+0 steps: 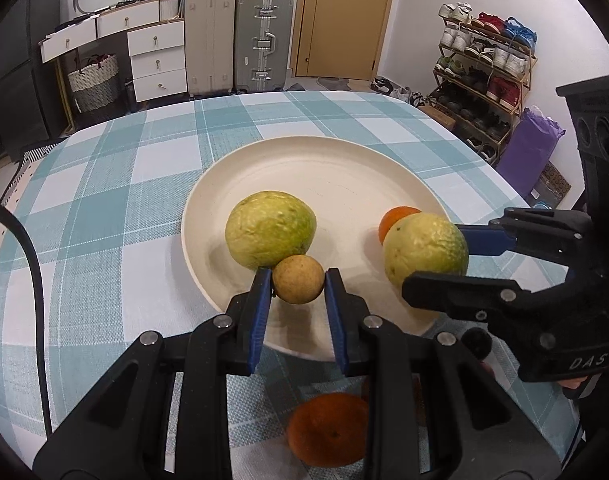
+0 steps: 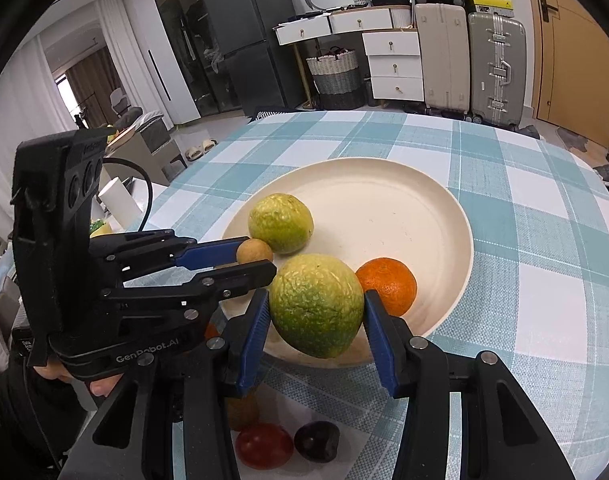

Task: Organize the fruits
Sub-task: 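Place the kiwi and green citrus on the plate and open both tools, then withdraw both tools from the plate toward the remaining fruits, then move the right tool to the red tomato and grasp it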

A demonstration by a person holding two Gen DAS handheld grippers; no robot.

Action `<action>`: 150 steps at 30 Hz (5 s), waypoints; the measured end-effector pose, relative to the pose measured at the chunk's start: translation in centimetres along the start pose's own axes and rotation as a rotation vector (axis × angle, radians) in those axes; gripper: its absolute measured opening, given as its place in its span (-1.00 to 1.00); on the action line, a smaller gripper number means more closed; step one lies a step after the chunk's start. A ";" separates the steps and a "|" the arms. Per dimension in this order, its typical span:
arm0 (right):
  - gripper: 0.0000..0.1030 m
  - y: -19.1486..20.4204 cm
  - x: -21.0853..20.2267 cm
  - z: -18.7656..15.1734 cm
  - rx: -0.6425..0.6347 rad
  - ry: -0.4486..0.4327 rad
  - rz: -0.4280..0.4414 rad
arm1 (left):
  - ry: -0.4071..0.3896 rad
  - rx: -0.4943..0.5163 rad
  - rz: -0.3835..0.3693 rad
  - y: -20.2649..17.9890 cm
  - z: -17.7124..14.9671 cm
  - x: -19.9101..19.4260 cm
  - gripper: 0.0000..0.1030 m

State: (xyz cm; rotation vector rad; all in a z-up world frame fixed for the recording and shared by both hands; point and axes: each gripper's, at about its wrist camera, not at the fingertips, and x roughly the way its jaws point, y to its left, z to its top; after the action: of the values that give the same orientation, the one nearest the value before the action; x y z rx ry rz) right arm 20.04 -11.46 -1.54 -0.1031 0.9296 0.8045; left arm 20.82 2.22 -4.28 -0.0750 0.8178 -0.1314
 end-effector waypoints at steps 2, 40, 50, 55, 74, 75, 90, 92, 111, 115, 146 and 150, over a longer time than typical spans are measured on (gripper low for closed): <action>-0.07 0.0 0.0 0.3 -0.013 -0.005 -0.016 | -0.004 -0.003 0.010 0.2 0.2 0.1 -0.53; 0.17 -1.0 1.3 3.8 0.016 -0.046 -0.126 | -0.031 -0.047 0.023 1.8 0.0 -0.7 -0.47; 1.00 -1.0 -4.7 1.0 0.050 -0.125 -0.166 | -0.138 -0.048 0.065 1.8 -1.2 -6.8 0.62; 1.00 -0.3 -6.4 -0.6 0.041 -0.124 -0.155 | -0.175 -0.064 0.099 1.6 -2.5 -9.4 0.99; 1.00 0.9 -7.4 -4.5 0.029 -0.072 -0.198 | -0.174 -0.075 0.090 0.9 -5.0 -11.3 0.99; 1.00 0.8 -7.3 -4.6 0.031 -0.066 -0.199 | -0.170 -0.071 0.087 0.8 -5.2 -11.1 0.99; 1.00 0.1 -5.3 -6.4 0.034 -0.005 -0.218 | -0.116 -0.051 0.062 0.4 -6.2 -8.3 0.99; 1.00 -0.1 -5.1 -6.6 0.041 0.002 -0.212 | -0.111 -0.048 0.057 0.3 -6.2 -8.2 0.99; 1.00 -1.7 -4.1 -7.3 0.044 0.074 -0.276 | -0.054 -0.064 0.037 0.9 -6.2 -6.8 0.99; 1.00 -1.7 -3.5 -7.5 0.031 0.094 -0.282 | -0.050 -0.070 0.037 1.0 -6.3 -6.7 0.99; 1.00 -1.3 -0.5 -5.2 -0.017 0.101 -0.216 | -0.028 -0.093 0.029 1.5 -6.3 -6.3 0.99; 0.98 -1.1 -0.8 -5.3 -0.016 0.094 -0.215 | -0.025 -0.098 0.027 1.6 -6.3 -6.2 0.99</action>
State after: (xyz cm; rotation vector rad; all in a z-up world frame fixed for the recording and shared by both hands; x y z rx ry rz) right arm 16.89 -14.87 -4.51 -0.2523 0.9819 0.6119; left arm 12.11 4.59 -4.30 -0.1574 0.8000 -0.0650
